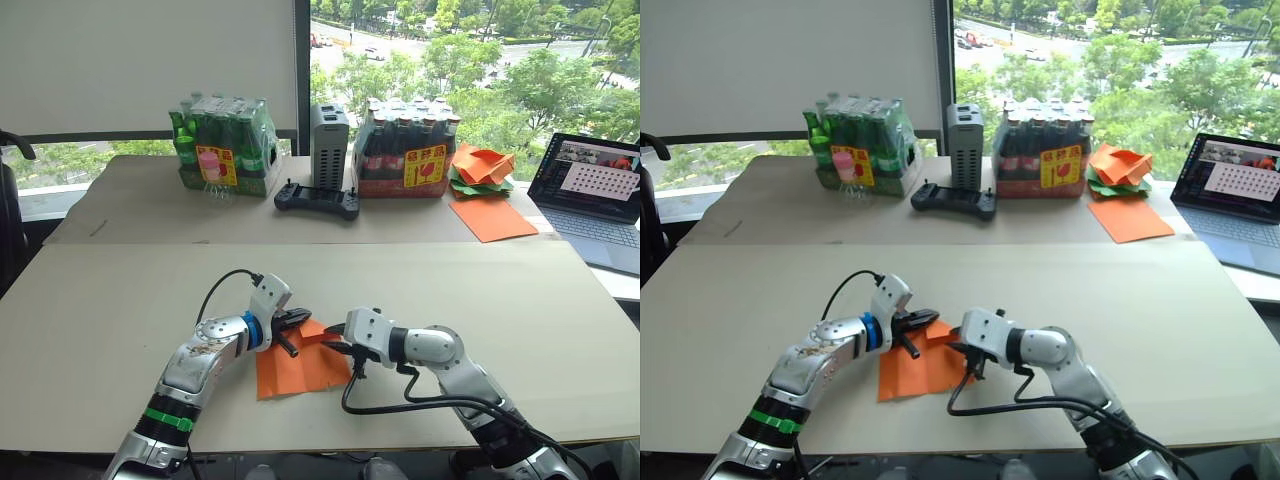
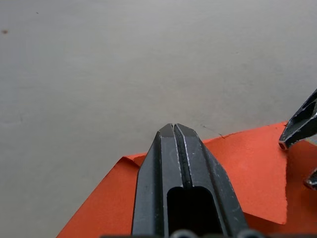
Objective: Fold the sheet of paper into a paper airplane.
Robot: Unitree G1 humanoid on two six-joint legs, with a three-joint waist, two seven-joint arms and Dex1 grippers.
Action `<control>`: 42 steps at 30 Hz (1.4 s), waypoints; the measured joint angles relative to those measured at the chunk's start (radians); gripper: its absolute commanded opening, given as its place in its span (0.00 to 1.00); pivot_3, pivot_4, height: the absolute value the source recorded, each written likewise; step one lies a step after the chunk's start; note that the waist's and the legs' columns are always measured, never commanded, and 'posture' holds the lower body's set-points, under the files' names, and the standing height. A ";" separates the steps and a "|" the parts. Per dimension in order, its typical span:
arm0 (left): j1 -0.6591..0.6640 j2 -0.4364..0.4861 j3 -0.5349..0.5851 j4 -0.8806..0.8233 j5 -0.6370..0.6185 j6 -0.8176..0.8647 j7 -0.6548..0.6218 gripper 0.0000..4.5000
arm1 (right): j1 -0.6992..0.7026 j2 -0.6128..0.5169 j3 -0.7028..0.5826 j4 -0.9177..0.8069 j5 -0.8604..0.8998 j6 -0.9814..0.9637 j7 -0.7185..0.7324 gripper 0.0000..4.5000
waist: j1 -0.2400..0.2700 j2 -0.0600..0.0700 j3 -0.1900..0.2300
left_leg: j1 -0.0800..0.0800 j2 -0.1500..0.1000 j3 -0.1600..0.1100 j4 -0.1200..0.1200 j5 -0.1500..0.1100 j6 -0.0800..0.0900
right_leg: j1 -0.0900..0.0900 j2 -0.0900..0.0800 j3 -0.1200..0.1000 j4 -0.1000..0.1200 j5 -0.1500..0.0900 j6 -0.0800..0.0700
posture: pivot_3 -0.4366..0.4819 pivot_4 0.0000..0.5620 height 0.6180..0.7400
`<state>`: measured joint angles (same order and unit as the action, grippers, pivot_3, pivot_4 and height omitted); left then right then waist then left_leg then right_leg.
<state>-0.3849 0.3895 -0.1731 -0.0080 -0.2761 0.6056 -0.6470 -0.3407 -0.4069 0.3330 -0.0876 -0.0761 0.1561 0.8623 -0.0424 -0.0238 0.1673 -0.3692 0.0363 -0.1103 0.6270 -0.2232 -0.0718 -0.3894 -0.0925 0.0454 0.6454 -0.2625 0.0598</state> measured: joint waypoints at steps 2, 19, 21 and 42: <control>0.000 0.000 0.000 0.000 0.000 0.000 0.000 0.00 | 0.000 0.006 -0.014 0.000 0.017 0.022 -0.014 0.00 | 0.000 0.000 0.000 | 0.000 0.000 0.000 0.000 0.000 0.000 | 0.000 0.000 0.000 0.000 0.000 0.000 | 0.48 0.27 1.00; 0.007 -0.001 0.000 -0.007 0.001 -0.005 0.002 0.00 | 0.007 0.119 -0.030 0.000 0.114 0.223 -0.146 0.00 | 0.000 0.000 0.000 | 0.000 0.000 0.000 0.000 0.000 0.000 | 0.000 0.000 0.000 0.000 0.000 0.000 | 0.48 0.27 1.00; 0.011 -0.001 0.000 -0.012 0.001 -0.005 0.003 0.00 | 0.012 0.118 -0.017 0.000 0.107 0.223 -0.145 0.00 | 0.000 0.000 0.000 | 0.000 0.000 0.000 0.000 0.000 0.000 | 0.000 0.000 0.000 0.000 0.000 0.000 | 0.48 0.27 1.00; 0.009 -0.062 0.004 -0.065 -0.022 0.089 0.037 0.00 | 0.014 0.103 0.017 0.007 0.096 0.221 -0.160 0.00 | 0.000 0.000 0.000 | 0.000 0.000 0.000 0.000 0.000 0.000 | 0.000 0.000 0.000 0.000 0.000 0.001 | 0.48 0.27 1.00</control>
<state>-0.3756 0.3274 -0.1693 -0.0728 -0.2981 0.6948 -0.6102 -0.3265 -0.3036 0.3500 -0.0801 0.0199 0.3775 0.7028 -0.0426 -0.0239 0.1674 -0.3696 0.0363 -0.1103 0.6268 -0.2232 -0.0718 -0.3897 -0.0925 0.0453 0.6450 -0.2630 0.0606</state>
